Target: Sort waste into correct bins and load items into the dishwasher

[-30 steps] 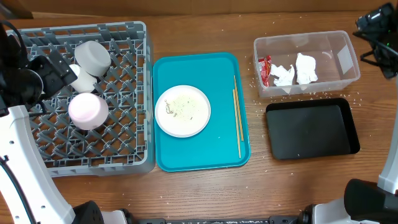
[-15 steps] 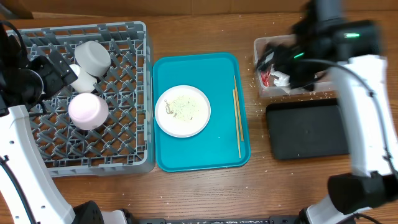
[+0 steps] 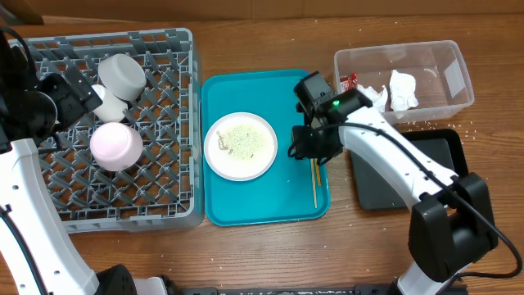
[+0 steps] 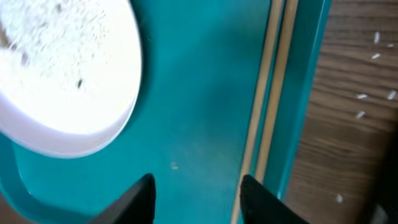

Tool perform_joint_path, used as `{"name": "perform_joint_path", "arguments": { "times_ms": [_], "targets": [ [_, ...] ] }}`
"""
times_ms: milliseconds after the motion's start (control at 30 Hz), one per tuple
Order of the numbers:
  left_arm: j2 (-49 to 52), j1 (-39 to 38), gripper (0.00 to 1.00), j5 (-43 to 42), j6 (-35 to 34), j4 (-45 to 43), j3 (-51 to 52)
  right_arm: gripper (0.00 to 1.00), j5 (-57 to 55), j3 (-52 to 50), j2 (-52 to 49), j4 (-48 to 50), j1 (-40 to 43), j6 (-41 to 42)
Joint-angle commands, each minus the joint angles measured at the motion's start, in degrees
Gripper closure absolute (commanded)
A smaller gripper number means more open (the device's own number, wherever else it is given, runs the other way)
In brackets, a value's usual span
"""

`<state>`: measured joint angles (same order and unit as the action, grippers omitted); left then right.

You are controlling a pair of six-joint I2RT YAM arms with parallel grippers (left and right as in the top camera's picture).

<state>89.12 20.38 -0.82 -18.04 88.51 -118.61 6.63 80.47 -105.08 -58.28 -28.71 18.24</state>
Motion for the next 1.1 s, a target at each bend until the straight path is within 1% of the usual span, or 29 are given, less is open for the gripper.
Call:
{"name": "perform_joint_path", "arguments": {
  "times_ms": [0, 133, 300, 467, 800, 967, 1067],
  "targets": [
    [0.07, 0.22, 0.00, -0.09, 0.02, -0.04, 0.11, 0.55, -1.77, -4.50, 0.22, 4.66, -0.46, 2.86],
    [0.07, 0.22, 0.00, -0.09, 0.00, -0.04, 0.11, 0.55, -3.61, -7.26, -1.22, 7.78, -0.48, 4.57],
    [0.07, 0.22, 0.00, -0.09, 0.02, -0.04, 0.11, 0.51, -3.96, -7.74, -2.93, 9.51, -0.48, 4.50],
    [0.07, 0.22, 0.00, -0.09, 0.02, -0.04, 0.11, 0.51, -6.62, -7.74, -5.35, 9.57, -0.48, 4.46],
    [0.07, 0.22, 0.00, -0.09, 0.02, -0.04, 0.11, 0.53, -6.51, -7.74, -7.15, 9.75, -0.59, 4.52],
    [0.07, 0.22, 0.00, -0.09, 0.02, -0.04, 0.11, 0.56, -6.60, -7.34, -7.13, 9.07, -0.59, 5.77],
    [0.07, 0.22, 0.00, -0.09, 0.02, -0.04, 0.11, 0.62, -6.56, -4.98, -7.13, 6.97, -0.48, 7.76]
  ]
}}
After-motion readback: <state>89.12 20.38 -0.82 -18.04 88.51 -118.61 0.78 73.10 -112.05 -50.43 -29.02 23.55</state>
